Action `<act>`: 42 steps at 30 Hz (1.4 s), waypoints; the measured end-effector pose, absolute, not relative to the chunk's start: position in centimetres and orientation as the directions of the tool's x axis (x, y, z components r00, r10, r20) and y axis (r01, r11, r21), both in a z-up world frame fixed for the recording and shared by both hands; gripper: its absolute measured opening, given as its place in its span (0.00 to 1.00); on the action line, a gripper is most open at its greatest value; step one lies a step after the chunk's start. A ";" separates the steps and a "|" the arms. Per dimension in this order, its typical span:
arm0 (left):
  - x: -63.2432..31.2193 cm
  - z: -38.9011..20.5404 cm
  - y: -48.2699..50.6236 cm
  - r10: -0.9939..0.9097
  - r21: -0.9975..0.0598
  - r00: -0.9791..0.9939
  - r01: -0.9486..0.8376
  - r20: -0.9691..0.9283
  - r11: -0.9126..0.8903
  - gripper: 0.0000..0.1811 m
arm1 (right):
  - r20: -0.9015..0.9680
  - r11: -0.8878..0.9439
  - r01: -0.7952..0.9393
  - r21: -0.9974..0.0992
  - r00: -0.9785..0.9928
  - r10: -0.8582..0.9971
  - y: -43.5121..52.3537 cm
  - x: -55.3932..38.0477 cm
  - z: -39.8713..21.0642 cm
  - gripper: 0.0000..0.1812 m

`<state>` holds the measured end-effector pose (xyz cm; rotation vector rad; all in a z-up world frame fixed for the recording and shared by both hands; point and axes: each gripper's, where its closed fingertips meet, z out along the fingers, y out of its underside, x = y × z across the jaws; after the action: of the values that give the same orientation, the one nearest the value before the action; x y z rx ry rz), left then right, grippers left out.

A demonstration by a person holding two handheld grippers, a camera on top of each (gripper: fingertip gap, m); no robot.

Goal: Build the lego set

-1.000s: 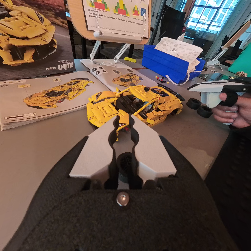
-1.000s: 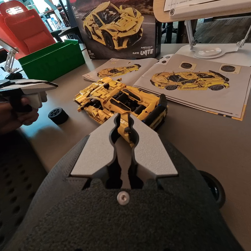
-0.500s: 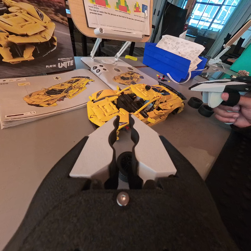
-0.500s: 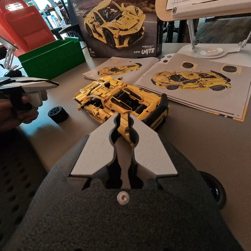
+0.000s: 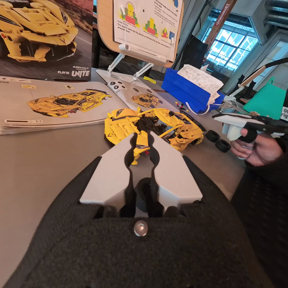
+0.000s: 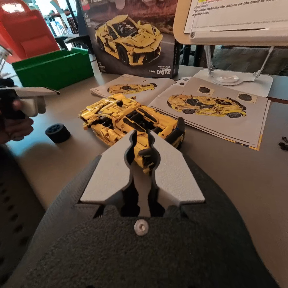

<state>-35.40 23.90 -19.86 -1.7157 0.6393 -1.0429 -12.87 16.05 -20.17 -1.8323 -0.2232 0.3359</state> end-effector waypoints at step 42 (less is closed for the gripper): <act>-33.4 -21.6 22.0 -0.852 -0.932 0.452 -0.105 0.265 -0.346 0.08 | -0.024 -0.363 0.062 -0.930 0.973 0.228 16.2 -11.7 -22.2 0.10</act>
<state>-33.40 21.98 -21.59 -1.7565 0.8223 -0.9895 -11.72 16.18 -22.21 -1.9399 -0.2075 0.1754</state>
